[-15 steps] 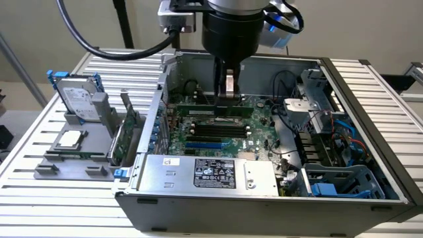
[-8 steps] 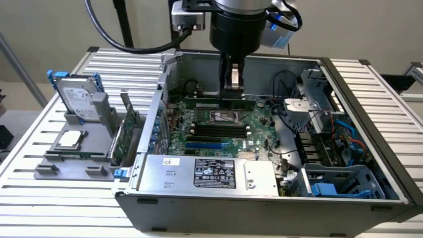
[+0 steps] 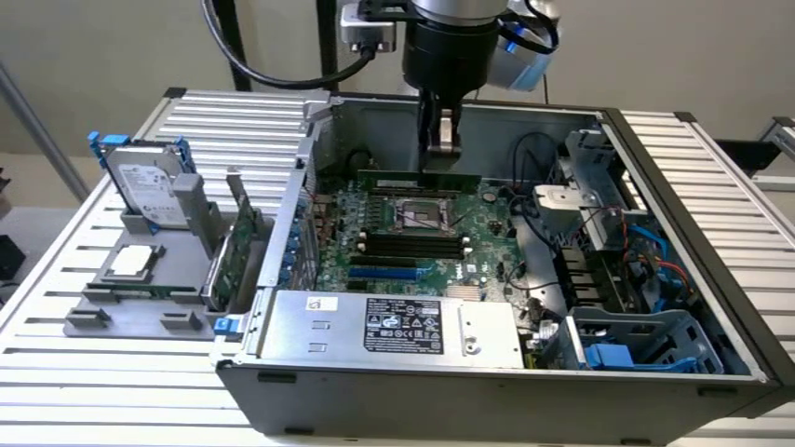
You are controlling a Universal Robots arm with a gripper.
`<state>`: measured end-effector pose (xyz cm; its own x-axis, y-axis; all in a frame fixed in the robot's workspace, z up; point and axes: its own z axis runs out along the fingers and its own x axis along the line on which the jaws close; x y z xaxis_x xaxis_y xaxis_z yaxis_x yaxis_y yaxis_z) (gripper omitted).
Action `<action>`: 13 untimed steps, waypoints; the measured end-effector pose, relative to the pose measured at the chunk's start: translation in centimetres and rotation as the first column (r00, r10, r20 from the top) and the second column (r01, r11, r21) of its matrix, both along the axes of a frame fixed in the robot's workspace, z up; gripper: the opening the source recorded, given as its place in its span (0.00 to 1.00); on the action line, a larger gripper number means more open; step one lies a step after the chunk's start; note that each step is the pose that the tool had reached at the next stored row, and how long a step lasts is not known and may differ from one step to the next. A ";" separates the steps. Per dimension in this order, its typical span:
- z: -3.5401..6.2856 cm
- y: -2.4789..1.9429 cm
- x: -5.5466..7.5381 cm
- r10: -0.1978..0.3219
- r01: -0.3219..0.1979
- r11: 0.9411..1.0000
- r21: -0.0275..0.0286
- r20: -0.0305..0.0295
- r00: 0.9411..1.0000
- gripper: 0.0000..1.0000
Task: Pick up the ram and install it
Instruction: 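Insert the ram into the slot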
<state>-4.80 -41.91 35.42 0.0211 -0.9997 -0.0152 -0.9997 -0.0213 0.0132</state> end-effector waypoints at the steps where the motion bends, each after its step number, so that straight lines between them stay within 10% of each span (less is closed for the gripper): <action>1: -0.15 0.43 0.1 0.000 0.000 1.000 -0.001 0.000 1.000 0.00; 5: -0.54 1.44 0.3 0.000 0.000 1.000 -0.008 0.000 1.000 0.00; 13: -0.54 1.45 0.3 0.000 0.000 1.000 -0.008 0.000 1.000 0.00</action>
<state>-4.51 -40.46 34.88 0.0206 -0.9998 -0.0077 -0.9997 -0.0207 0.0135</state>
